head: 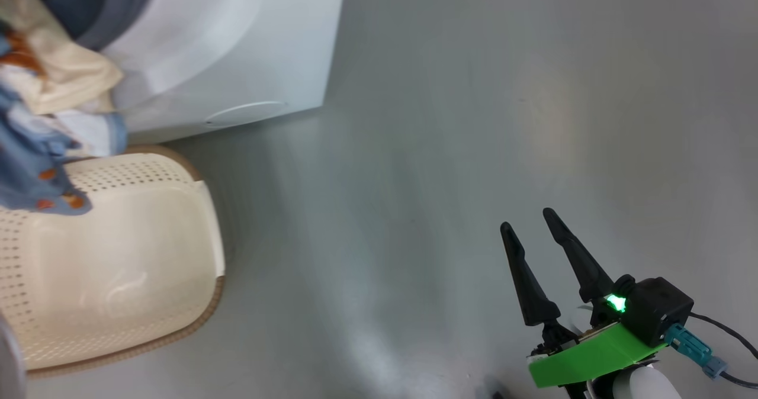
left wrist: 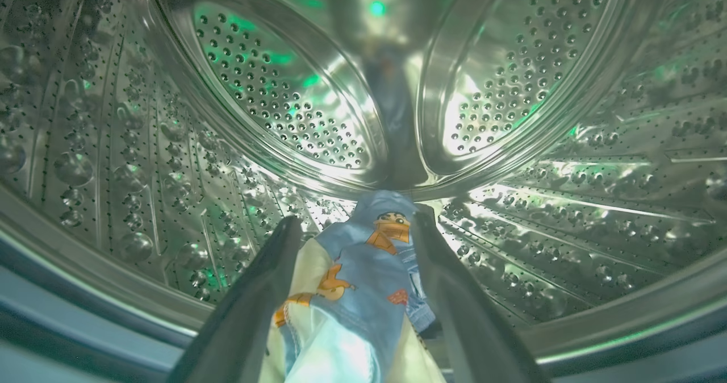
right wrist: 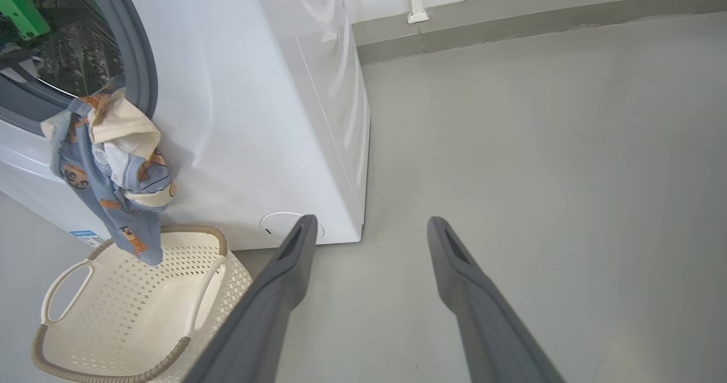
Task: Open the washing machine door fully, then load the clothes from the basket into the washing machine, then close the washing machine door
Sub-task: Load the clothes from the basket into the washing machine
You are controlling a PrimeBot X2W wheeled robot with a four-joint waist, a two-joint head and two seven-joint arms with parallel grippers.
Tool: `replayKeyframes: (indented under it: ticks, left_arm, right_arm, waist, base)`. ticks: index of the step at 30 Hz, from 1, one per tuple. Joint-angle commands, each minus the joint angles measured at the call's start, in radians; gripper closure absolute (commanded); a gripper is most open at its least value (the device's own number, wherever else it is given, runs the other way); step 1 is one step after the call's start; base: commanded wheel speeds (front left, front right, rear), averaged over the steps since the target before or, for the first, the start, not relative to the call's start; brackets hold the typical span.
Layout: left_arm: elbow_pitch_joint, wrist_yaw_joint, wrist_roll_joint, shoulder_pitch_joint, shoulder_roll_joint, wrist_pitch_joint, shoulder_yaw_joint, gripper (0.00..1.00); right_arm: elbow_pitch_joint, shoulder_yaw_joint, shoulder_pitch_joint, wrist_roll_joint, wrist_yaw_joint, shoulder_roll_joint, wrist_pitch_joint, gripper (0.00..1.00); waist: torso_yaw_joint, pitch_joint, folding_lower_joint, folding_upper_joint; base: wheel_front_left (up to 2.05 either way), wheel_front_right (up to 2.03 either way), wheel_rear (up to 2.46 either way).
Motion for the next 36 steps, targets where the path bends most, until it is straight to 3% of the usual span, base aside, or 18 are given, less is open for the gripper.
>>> replayKeyframes:
  ticks: [1, 11, 21, 28, 36]
  left_arm:
    - [-0.038, -0.008, 0.003, 0.028, 0.031, -0.005, -0.008, 0.0]
    - [-0.148, -0.072, -0.055, 0.167, -0.062, -0.005, -0.006, 0.0]
    - [-0.386, -0.117, -0.084, 0.405, -0.14, 0.016, -0.036, 0.0]
    - [-0.687, -0.095, -0.114, 0.686, -0.178, 0.067, -0.046, 0.0]
    - [-0.967, -0.035, -0.125, 0.969, -0.204, 0.125, -0.109, 0.0]
  right_arm:
    - [-0.015, 0.018, 0.001, -0.004, 0.002, -0.011, -0.005, 0.0]
    - [-0.023, -0.021, -0.035, -0.018, 0.002, -0.017, -0.005, 0.0]
    - [-0.034, -0.05, -0.043, -0.031, 0.002, -0.022, -0.005, 0.0]
    - [-0.037, -0.062, -0.049, -0.034, 0.002, -0.039, -0.005, 0.0]
    - [-0.043, -0.072, -0.046, -0.039, 0.002, -0.049, -0.005, 0.0]
  waist:
    - [0.031, -0.025, 0.0, 0.0]
    - [0.126, -0.043, 0.0, 0.0]
    - [0.206, -0.057, 0.0, 0.0]
    - [0.231, -0.068, 0.0, 0.0]
    - [0.246, -0.078, 0.0, 0.0]
  base:
    - [0.0, 0.0, 0.0]
    - [0.0, 0.0, 0.0]
    - [0.0, 0.0, 0.0]
    - [0.0, 0.0, 0.0]
    - [0.0, 0.0, 0.0]
